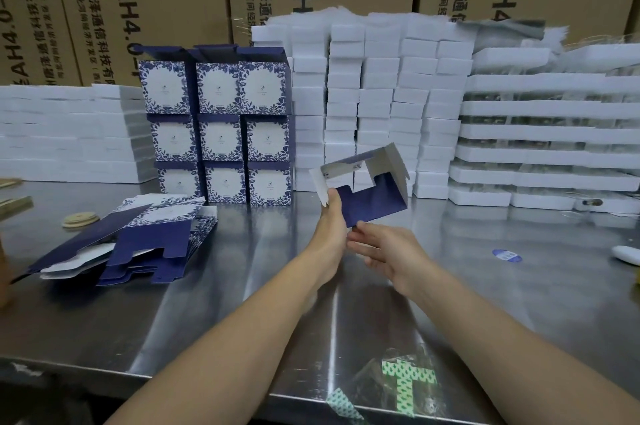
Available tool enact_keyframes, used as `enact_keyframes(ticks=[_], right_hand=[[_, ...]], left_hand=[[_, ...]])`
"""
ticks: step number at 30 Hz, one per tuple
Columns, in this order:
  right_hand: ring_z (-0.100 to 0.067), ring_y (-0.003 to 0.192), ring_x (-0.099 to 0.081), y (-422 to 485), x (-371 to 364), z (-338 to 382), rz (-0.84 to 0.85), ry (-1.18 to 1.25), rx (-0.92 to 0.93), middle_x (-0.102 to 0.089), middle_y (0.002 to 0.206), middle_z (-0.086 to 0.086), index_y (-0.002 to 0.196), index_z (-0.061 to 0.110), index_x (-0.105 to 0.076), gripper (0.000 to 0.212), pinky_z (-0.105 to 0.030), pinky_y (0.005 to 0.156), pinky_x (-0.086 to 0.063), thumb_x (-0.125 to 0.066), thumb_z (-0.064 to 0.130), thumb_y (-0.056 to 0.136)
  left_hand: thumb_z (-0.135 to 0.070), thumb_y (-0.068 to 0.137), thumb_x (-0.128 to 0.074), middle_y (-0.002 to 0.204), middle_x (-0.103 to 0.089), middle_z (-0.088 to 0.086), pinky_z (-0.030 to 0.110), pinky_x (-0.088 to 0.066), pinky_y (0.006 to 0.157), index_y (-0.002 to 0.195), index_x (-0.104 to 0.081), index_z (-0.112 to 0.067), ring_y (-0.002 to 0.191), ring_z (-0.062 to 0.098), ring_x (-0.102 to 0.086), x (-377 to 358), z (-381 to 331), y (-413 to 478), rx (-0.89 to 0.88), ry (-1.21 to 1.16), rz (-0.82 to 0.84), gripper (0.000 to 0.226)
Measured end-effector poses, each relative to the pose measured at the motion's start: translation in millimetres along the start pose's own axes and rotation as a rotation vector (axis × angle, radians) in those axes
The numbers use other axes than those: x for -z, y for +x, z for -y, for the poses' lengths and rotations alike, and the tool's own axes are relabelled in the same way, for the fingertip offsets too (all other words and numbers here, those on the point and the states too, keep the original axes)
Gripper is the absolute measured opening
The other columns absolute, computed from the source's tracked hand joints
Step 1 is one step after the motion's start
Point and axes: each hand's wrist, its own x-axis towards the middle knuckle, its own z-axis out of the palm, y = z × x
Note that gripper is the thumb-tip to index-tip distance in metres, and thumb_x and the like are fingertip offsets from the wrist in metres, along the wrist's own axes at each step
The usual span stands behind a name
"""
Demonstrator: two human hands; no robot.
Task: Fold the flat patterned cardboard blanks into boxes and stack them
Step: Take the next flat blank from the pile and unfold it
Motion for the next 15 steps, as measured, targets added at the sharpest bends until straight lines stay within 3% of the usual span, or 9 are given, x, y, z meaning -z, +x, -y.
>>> enact_keyframes(ticks=[3, 8, 12, 15], right_hand=[[-0.014, 0.087, -0.08, -3, -3, -1, 0.004, 0.007, 0.023, -0.083, 0.101, -0.006, 0.112, 0.005, -0.076, 0.018, -0.022, 0.063, -0.051, -0.069, 0.018, 0.102], [-0.006, 0.068, -0.072, -3, -4, 1, -0.053, 0.014, 0.032, -0.081, 0.088, -0.003, 0.101, 0.007, -0.081, 0.013, -0.023, 0.061, -0.048, -0.075, 0.017, 0.096], [-0.004, 0.054, -0.058, 1, -5, -3, -0.094, 0.0, 0.037, -0.074, 0.075, -0.001, 0.098, 0.005, -0.078, 0.011, -0.022, 0.052, -0.042, -0.073, 0.013, 0.093], [-0.009, 0.048, -0.043, 9, -4, -2, -0.152, 0.005, 0.069, -0.061, 0.066, -0.003, 0.091, 0.001, -0.073, 0.008, -0.021, 0.045, -0.031, -0.067, 0.007, 0.092]], left_hand=[[-0.082, 0.095, -0.035, 0.115, -0.075, -0.009, 0.041, -0.053, 0.109, 0.147, -0.051, -0.032, 0.102, 0.013, -0.076, 0, -2, -2, 0.03, 0.002, 0.023, 0.074], [-0.086, 0.081, -0.036, 0.13, -0.07, -0.002, 0.046, -0.042, 0.121, 0.151, -0.051, -0.023, 0.128, 0.024, -0.066, -3, -5, -8, 0.026, 0.045, 0.1, 0.096], [-0.086, 0.084, -0.032, 0.108, -0.077, -0.006, 0.049, -0.039, 0.122, 0.148, -0.054, -0.023, 0.109, 0.017, -0.067, -4, -2, -8, -0.003, 0.121, 0.124, 0.092], [-0.083, 0.095, -0.03, 0.104, -0.063, -0.018, 0.042, -0.037, 0.124, 0.162, -0.035, -0.026, 0.099, -0.002, -0.065, -4, 2, -7, -0.02, 0.143, 0.123, 0.088]])
